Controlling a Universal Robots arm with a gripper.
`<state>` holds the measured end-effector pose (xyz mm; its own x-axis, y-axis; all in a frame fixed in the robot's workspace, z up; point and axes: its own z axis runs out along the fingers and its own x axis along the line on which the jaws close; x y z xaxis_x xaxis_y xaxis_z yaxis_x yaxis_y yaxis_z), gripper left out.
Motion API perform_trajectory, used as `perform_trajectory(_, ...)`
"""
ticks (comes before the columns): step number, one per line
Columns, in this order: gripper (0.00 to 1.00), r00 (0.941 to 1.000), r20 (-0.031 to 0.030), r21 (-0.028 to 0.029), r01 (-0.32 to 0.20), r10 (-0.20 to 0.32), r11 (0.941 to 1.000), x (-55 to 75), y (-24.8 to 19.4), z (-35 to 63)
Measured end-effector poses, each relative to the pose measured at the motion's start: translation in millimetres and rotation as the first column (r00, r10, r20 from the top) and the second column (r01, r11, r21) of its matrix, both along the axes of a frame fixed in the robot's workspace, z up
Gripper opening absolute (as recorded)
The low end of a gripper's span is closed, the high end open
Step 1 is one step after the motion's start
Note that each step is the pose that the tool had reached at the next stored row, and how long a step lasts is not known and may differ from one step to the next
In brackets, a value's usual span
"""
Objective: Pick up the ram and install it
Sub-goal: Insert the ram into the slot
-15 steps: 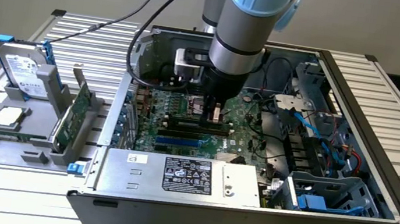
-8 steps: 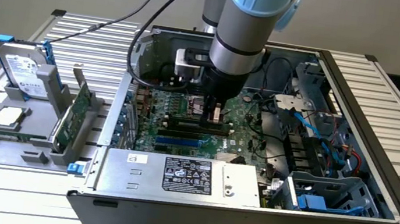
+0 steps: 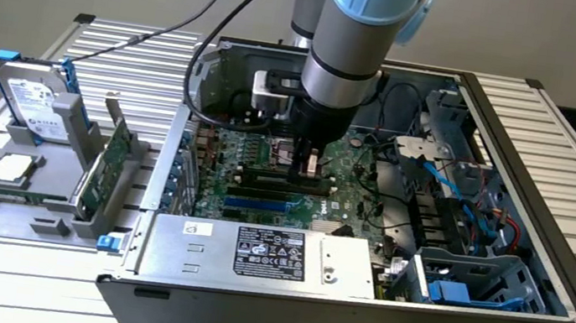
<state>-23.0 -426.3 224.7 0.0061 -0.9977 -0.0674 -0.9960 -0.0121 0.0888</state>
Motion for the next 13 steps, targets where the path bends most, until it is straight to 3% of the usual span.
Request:
perform_trajectory(3,0.20,1.0000,-0.0006,-0.0007,0.000,0.000,1.0000,-0.1,0.4,0.2)
perform_trajectory(6,0.38,1.0000,-0.0006,-0.0007,0.000,0.000,1.0000,-0.1,1.3,0.1)
perform_trajectory(9,0.44,1.0000,-0.0008,-0.0010,0.000,0.000,1.0000,-0.2,1.6,1.3)
perform_trajectory(10,0.51,1.0000,-0.0008,-0.0009,0.000,0.000,1.0000,-0.4,1.7,3.4)
perform_trajectory(13,0.51,1.0000,-0.0007,-0.0008,-0.003,0.003,1.0000,-1.5,1.7,10.3)
